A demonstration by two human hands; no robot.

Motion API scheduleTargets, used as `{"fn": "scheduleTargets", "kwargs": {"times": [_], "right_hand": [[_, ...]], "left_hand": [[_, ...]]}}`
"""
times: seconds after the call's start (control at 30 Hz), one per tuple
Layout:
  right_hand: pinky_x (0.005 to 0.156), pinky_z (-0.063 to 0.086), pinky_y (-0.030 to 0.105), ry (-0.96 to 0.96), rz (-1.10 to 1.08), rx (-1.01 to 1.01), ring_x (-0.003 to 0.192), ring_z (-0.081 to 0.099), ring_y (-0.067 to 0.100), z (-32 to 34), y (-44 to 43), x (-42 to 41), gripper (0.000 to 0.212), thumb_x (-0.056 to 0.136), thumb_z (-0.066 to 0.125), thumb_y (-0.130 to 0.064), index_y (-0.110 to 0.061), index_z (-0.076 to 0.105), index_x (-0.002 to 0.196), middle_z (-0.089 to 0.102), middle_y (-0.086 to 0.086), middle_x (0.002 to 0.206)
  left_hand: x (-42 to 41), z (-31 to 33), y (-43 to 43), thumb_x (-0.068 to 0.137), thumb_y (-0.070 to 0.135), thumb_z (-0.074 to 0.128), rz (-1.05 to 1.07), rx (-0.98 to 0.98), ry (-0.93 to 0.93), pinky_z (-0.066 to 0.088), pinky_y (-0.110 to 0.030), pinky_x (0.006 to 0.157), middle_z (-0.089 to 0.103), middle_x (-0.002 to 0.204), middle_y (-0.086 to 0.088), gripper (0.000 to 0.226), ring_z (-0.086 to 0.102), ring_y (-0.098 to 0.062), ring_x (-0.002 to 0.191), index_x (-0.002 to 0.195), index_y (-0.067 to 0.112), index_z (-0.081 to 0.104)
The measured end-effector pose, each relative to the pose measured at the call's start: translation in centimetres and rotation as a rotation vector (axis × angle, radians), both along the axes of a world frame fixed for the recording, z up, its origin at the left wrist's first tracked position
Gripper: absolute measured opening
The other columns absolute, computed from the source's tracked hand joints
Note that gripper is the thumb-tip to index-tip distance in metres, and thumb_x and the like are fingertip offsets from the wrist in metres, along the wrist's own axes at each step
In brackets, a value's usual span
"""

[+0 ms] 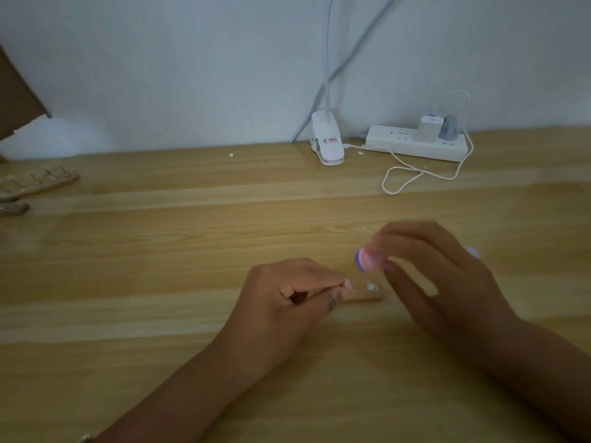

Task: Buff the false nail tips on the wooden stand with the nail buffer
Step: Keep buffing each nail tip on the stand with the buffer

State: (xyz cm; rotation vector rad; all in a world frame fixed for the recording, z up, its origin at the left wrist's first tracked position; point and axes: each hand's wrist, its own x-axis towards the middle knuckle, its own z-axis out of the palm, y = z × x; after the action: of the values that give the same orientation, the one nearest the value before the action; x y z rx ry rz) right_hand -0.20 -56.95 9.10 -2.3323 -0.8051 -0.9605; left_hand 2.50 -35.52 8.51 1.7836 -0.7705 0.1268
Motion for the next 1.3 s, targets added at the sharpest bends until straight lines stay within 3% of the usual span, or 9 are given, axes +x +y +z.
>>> {"fn": "scheduleTargets", "kwargs": {"times": [0.17, 0.3, 0.47, 0.6, 0.77, 0.93, 1.07, 1.23, 1.3], "right_hand": [[0.097, 0.04, 0.02, -0.053, 0.079, -0.181, 0.107, 0.061, 0.018, -0.2, 0.4, -0.5, 0.023, 0.099, 0.057, 0.0, -0.012, 0.071, 0.111, 0.063, 0.005, 0.114], [0.072, 0.054, 0.045, -0.014, -0.05, -0.035, 0.102, 0.064, 0.014, 0.3, -0.7, 0.1, 0.038, 0.093, 0.061, 0.002, -0.027, 0.061, 0.117, 0.058, -0.01, 0.116], [0.1, 0.039, 0.023, -0.082, 0.12, -0.137, 0.112, 0.059, 0.017, -0.4, 0.8, -1.0, 0.026, 0.099, 0.054, 0.001, -0.012, 0.068, 0.116, 0.059, 0.003, 0.119], [0.074, 0.054, 0.045, -0.047, -0.081, -0.07, 0.099, 0.064, 0.019, 0.2, -1.2, 0.5, 0.036, 0.093, 0.063, 0.004, -0.024, 0.067, 0.114, 0.061, 0.0, 0.113], [0.099, 0.041, 0.022, -0.079, 0.142, -0.086, 0.112, 0.058, 0.013, -0.4, 1.0, -0.8, 0.022, 0.102, 0.054, -0.006, -0.015, 0.063, 0.12, 0.057, 0.0, 0.119], [0.071, 0.055, 0.045, -0.041, -0.023, -0.074, 0.099, 0.063, 0.017, 0.2, -0.8, 0.5, 0.037, 0.094, 0.06, 0.003, -0.025, 0.058, 0.119, 0.056, -0.006, 0.115], [0.096, 0.043, 0.024, -0.078, 0.143, -0.091, 0.11, 0.058, 0.014, -0.3, 0.9, -0.5, 0.027, 0.098, 0.056, -0.002, -0.017, 0.06, 0.12, 0.055, -0.002, 0.119], [0.076, 0.055, 0.04, -0.05, 0.003, -0.121, 0.1, 0.061, 0.017, 0.2, -0.8, 0.5, 0.033, 0.093, 0.06, 0.004, -0.019, 0.06, 0.118, 0.059, 0.002, 0.114], [0.085, 0.053, 0.034, -0.05, 0.038, -0.034, 0.105, 0.059, 0.014, 0.2, -0.4, 0.3, 0.029, 0.097, 0.057, 0.0, -0.019, 0.057, 0.119, 0.056, -0.001, 0.114]], "left_hand": [[-0.1, 0.2, 0.0, 0.085, 0.018, 0.072, -0.023, 0.015, -0.01, 0.048, -0.033, 0.057, 0.069, 0.075, 0.005, 0.007, 0.062, -0.018, 0.065, 0.084, 0.014, 0.078], [-0.1, 0.3, 0.0, 0.083, 0.015, 0.074, 0.014, 0.006, 0.019, 0.048, -0.037, 0.058, 0.071, 0.078, 0.01, 0.011, 0.062, -0.023, 0.065, 0.09, 0.023, 0.078], [-0.2, 0.3, -0.1, 0.083, 0.025, 0.071, -0.03, -0.036, 0.025, 0.047, -0.042, 0.056, 0.07, 0.075, -0.003, 0.009, 0.061, -0.028, 0.064, 0.089, 0.02, 0.077], [-0.5, 0.4, 0.1, 0.084, 0.016, 0.073, -0.005, -0.021, 0.051, 0.05, -0.042, 0.061, 0.073, 0.08, 0.001, 0.011, 0.064, -0.029, 0.067, 0.093, 0.02, 0.079], [-0.5, 0.6, 0.0, 0.086, 0.026, 0.07, -0.024, -0.005, 0.056, 0.049, -0.036, 0.058, 0.07, 0.073, -0.009, 0.014, 0.063, -0.03, 0.065, 0.098, 0.022, 0.077], [-0.5, 0.4, 0.1, 0.087, 0.014, 0.071, -0.006, 0.01, 0.088, 0.049, -0.032, 0.06, 0.072, 0.075, -0.002, 0.012, 0.062, -0.023, 0.063, 0.095, 0.019, 0.079], [-0.5, 0.5, -0.1, 0.085, 0.027, 0.07, -0.041, -0.054, 0.115, 0.051, -0.041, 0.062, 0.074, 0.08, -0.01, 0.017, 0.064, -0.036, 0.072, 0.101, 0.027, 0.075], [-0.5, 0.6, 0.0, 0.085, 0.021, 0.07, -0.046, -0.073, 0.161, 0.054, -0.047, 0.071, 0.076, 0.083, -0.006, 0.011, 0.068, -0.039, 0.078, 0.093, 0.019, 0.077], [-0.4, 0.6, -0.1, 0.085, 0.021, 0.07, -0.045, -0.078, 0.185, 0.055, -0.046, 0.073, 0.076, 0.086, -0.002, 0.01, 0.071, -0.033, 0.079, 0.092, 0.019, 0.078]]}}
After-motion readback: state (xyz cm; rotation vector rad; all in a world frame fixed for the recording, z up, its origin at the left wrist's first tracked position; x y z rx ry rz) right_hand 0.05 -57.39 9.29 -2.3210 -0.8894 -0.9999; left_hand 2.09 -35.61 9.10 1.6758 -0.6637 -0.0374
